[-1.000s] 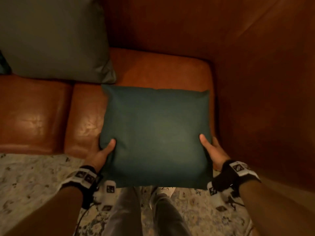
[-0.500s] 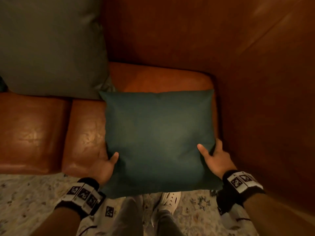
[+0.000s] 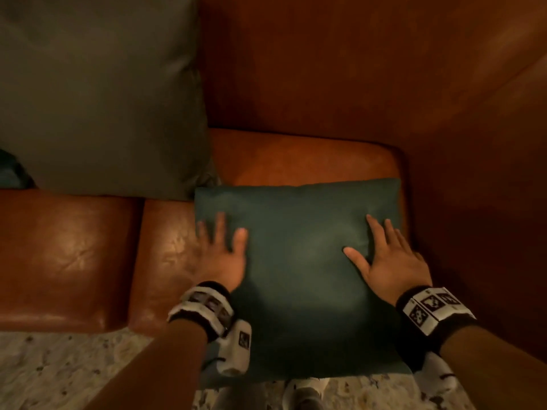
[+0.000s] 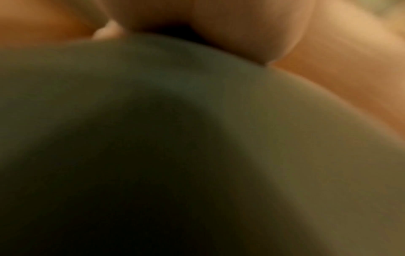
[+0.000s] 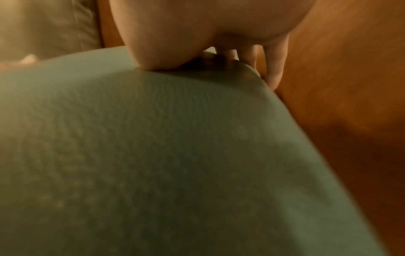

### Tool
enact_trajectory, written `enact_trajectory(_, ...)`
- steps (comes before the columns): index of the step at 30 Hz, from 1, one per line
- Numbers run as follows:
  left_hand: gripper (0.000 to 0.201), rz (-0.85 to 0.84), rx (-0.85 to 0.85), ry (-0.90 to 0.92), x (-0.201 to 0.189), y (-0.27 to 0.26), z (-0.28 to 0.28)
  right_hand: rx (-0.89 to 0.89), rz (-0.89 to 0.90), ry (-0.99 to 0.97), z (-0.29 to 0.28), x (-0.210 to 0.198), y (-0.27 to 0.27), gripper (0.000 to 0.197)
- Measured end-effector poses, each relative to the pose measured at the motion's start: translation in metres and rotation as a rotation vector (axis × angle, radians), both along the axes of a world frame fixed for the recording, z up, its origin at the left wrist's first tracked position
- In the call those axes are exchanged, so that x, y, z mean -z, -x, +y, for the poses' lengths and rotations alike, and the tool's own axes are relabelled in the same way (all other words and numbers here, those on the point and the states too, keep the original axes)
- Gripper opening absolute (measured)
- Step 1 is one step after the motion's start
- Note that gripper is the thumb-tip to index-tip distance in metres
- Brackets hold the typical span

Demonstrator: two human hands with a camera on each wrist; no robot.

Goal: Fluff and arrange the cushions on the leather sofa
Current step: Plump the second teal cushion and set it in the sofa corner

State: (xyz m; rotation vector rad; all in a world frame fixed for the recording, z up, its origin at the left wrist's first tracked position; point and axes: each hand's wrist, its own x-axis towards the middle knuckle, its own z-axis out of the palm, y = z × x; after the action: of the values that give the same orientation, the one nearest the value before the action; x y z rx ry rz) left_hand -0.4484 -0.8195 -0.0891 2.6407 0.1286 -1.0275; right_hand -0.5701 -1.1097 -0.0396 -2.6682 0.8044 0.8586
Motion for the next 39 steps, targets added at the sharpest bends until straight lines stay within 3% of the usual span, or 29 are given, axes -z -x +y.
enact_trajectory(2,0.084,0.103,-0.221,-0.077,0.008,-0.018,0.032,-0.004,0.026,0.012,0.002,0.003,0.007,0.088)
enact_trajectory(3,0.082,0.080,-0.203,-0.139,0.007,-0.027,0.042,-0.003,0.025,0.017,0.003,0.005,0.011,0.089)
enact_trajectory(5,0.071,-0.169,0.054,-0.216,-0.012,-0.037,0.031,0.006,0.027,0.021,0.007,0.008,0.013,0.092)
enact_trajectory(7,0.062,-0.465,0.339,0.016,-0.039,-0.038,-0.017,0.009,0.032,0.028,0.010,0.010,0.011,0.092)
enact_trajectory(8,0.061,-0.515,0.525,0.153,-0.045,-0.033,-0.041,0.012,0.036,0.030,0.010,0.009,0.010,0.092)
enact_trajectory(10,0.061,-0.393,0.833,0.216,-0.045,-0.022,-0.076,0.019,0.040,0.037,0.002,0.006,0.009,0.090)
enact_trajectory(11,0.063,-0.315,0.868,0.145,-0.036,-0.026,-0.076,0.016,0.038,0.035,-0.005,0.002,0.008,0.087)
enact_trajectory(13,0.065,-0.207,0.633,-0.007,-0.018,-0.045,-0.055,-0.010,0.039,0.036,-0.017,-0.004,0.006,0.081)
enact_trajectory(15,0.065,-0.136,0.394,-0.040,-0.010,-0.059,-0.028,-0.033,0.066,0.032,-0.026,-0.011,0.004,0.078)
enact_trajectory(17,0.064,-0.101,0.260,-0.046,-0.016,-0.062,-0.012,-0.072,0.061,0.040,-0.027,-0.020,-0.002,0.078)
enact_trajectory(19,0.062,-0.188,0.176,-0.074,-0.030,-0.056,-0.020,-0.130,-0.068,0.077,-0.017,-0.029,-0.015,0.082)
enact_trajectory(20,0.061,-0.261,0.198,-0.041,-0.041,-0.050,-0.037,-0.192,-0.162,0.080,-0.007,-0.031,-0.024,0.081)
enact_trajectory(22,0.062,-0.373,0.444,0.080,-0.053,-0.029,-0.076,-0.379,-0.296,0.036,0.015,-0.027,-0.048,0.071)
enact_trajectory(24,0.064,-0.320,0.677,0.083,-0.051,-0.007,-0.100,-0.562,-0.242,0.003,0.027,-0.012,-0.066,0.068)
enact_trajectory(26,0.064,-0.223,0.602,-0.078,-0.032,-0.012,-0.087,-0.578,-0.106,-0.004,0.007,0.001,-0.070,0.071)
enact_trajectory(28,0.071,-0.125,0.363,-0.163,-0.020,-0.029,-0.055,-0.459,-0.003,0.012,-0.038,0.014,-0.066,0.073)
enact_trajectory(30,0.071,-0.027,0.201,-0.178,-0.028,-0.041,-0.035,-0.318,0.087,0.012,-0.080,0.014,-0.063,0.074)
enact_trajectory(32,0.064,-0.082,0.199,-0.231,-0.044,-0.042,-0.042,-0.236,0.059,-0.007,-0.094,0.009,-0.066,0.071)
enact_trajectory(34,0.061,-0.260,0.361,-0.170,-0.059,-0.031,-0.077,-0.258,-0.095,-0.050,-0.076,0.005,-0.073,0.066)
enact_trajectory(36,0.063,-0.330,0.624,-0.057,-0.057,-0.006,-0.111,-0.420,-0.131,-0.081,-0.051,0.009,-0.072,0.066)
enact_trajectory(37,0.065,-0.293,0.727,-0.031,-0.053,0.008,-0.122,-0.476,-0.106,-0.105,-0.045,0.013,-0.066,0.067)
enact_trajectory(39,0.067,-0.226,0.778,-0.072,-0.045,0.021,-0.129,-0.500,-0.075,-0.107,-0.057,0.019,-0.052,0.068)
